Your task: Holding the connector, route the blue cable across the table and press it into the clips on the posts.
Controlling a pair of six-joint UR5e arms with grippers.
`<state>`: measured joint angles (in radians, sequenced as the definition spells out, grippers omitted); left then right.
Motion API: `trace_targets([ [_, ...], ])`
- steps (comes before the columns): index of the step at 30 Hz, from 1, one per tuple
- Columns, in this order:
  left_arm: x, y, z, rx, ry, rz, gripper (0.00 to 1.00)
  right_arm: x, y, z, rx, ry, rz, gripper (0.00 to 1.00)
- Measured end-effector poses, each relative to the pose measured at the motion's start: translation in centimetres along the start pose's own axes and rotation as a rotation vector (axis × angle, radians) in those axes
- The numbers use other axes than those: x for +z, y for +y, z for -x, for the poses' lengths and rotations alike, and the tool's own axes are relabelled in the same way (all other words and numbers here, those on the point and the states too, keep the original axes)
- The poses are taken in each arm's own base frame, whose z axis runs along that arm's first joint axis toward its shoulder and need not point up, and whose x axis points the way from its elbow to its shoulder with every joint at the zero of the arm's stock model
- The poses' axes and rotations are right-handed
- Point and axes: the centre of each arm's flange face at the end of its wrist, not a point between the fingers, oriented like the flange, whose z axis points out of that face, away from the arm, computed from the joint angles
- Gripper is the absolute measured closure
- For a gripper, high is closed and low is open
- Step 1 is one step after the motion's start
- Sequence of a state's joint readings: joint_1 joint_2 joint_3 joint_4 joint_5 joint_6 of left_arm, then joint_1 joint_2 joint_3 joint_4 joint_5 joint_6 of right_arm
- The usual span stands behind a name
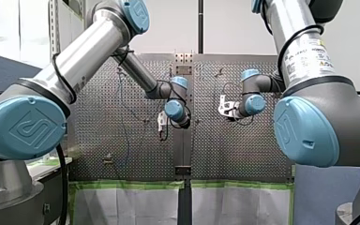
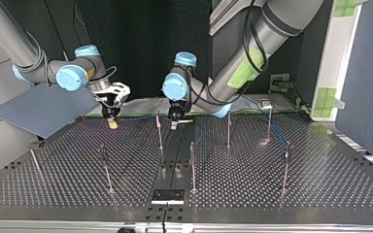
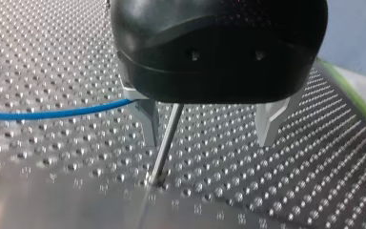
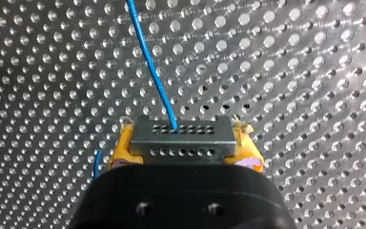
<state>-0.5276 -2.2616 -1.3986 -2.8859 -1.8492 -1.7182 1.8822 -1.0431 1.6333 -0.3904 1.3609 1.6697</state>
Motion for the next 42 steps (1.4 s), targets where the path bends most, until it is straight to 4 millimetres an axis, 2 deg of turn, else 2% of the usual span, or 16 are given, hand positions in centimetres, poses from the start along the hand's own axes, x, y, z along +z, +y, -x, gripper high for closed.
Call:
trace_targets([
  [14, -6.3, -2.4, 1.3, 0.032, 0.025, -0.057, 0.0, -0.2, 1.7, 0.1, 0.001, -0.015, 0.028, 0.98],
  [18, -8.5, -4.1, 1.4, 0.032, 0.016, -0.088, 0.0, -0.2, 1.8, 0.1, 0.001, -0.017, 0.029, 0.98],
  [24, -10.2, -7.1, 1.4, -0.008, -0.034, -0.113, 0.0, -0.4, 2.6, 0.2, 0.007, -0.032, 0.045, 0.98],
  [33, -11.0, -11.4, 0.2, -0.045, -0.085, -0.116, 0.0, -0.7, 3.9, 0.4, 0.014, -0.043, 0.067, 0.98],
  [42, -9.3, -12.7, -1.9, -0.046, -0.036, -0.067, 0.0, -0.8, 4.6, 0.4, 0.012, -0.047, 0.078, 0.98],
])
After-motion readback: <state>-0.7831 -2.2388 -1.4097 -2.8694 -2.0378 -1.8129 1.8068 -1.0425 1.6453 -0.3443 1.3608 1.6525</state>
